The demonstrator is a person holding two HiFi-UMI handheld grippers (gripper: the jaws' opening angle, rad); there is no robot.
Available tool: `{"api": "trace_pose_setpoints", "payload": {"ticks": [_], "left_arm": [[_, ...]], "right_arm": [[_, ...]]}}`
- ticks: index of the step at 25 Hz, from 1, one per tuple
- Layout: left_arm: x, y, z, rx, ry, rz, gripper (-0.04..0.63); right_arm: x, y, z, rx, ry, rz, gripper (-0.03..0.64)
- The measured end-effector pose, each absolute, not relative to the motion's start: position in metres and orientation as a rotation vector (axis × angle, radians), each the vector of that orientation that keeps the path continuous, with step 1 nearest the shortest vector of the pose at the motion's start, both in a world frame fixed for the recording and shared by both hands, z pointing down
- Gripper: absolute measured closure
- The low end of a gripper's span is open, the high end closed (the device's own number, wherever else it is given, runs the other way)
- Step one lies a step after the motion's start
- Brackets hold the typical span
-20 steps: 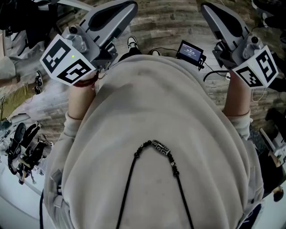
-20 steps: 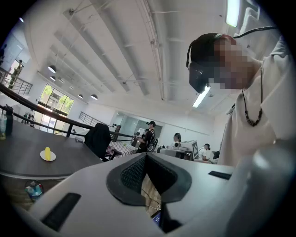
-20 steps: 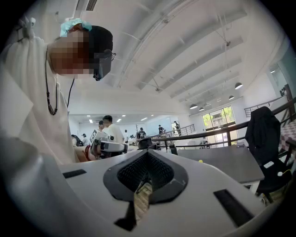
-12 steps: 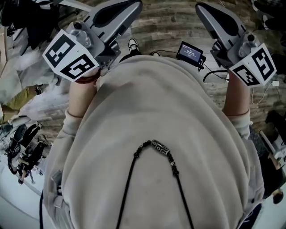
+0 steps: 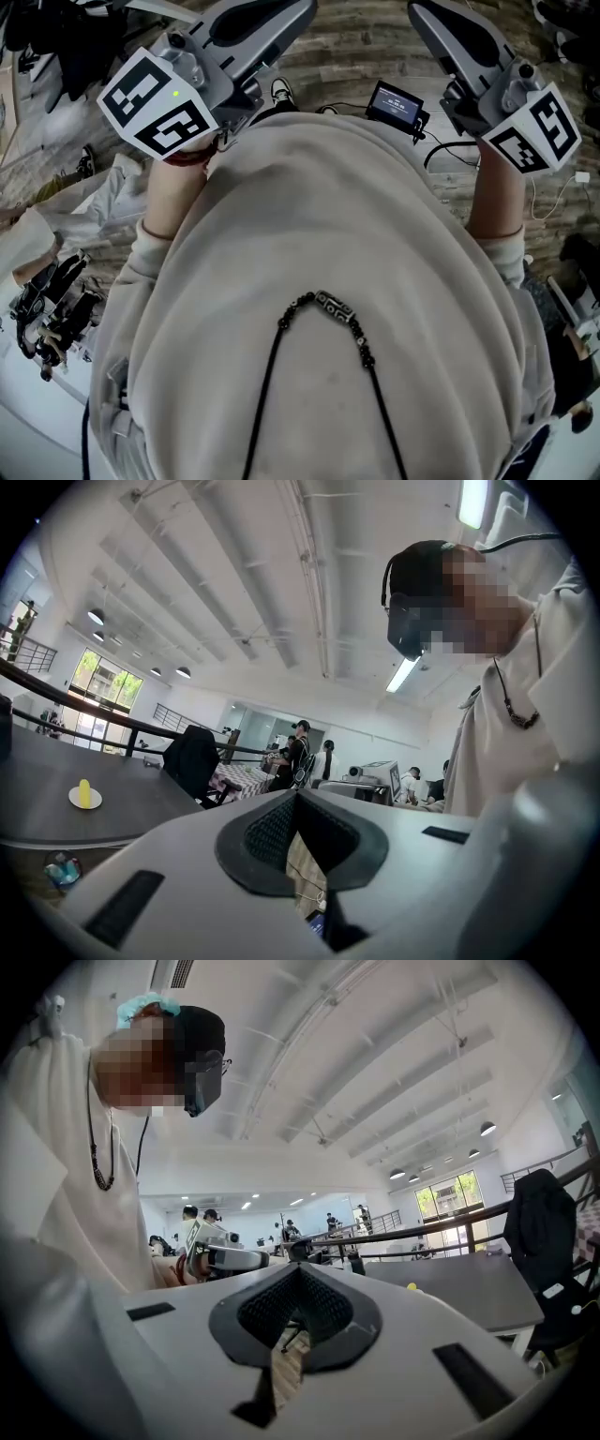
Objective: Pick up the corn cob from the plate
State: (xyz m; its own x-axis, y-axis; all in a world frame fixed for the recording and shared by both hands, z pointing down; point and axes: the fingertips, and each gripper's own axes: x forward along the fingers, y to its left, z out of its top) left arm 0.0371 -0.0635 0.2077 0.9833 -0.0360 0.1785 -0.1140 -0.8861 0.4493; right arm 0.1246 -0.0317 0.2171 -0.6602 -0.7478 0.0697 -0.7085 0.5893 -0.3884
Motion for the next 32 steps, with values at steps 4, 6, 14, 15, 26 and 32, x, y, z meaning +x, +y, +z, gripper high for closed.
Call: {"api": "trace_pose_setpoints", "payload": {"ticks": [4,6,14,15,26,32], "left_arm": [[0.043,-0.054,0.201,2.659,-0.109,0.229,0.595],[0.04,-0.053,0.198,2.668,-0.115,0.235,0.595],[0.025,-0.069,0.208,2.645,-0.19,0.191,0.594],[0.026,-0.069,0.207,2.654,-0.172,0.19,0.595],[0.035,-0.089,0.21,2.656,-0.035,0.178,0.594],[0.036,-0.1,0.212,2.647,0.017,0.173,0.595]], "right_arm": [[0.13,-0.024,0.216,-1.219,2.695,-0.594,0.603],[0.133,-0.024,0.214,-1.207,2.681,-0.602,0.603],[0.141,-0.022,0.219,-1.209,2.609,-0.633,0.603],[0.144,-0.024,0.218,-1.224,2.591,-0.637,0.603],[0.148,-0.036,0.217,-1.364,2.575,-0.648,0.603],[0.142,-0.048,0.211,-1.411,2.585,-0.632,0.603]]}}
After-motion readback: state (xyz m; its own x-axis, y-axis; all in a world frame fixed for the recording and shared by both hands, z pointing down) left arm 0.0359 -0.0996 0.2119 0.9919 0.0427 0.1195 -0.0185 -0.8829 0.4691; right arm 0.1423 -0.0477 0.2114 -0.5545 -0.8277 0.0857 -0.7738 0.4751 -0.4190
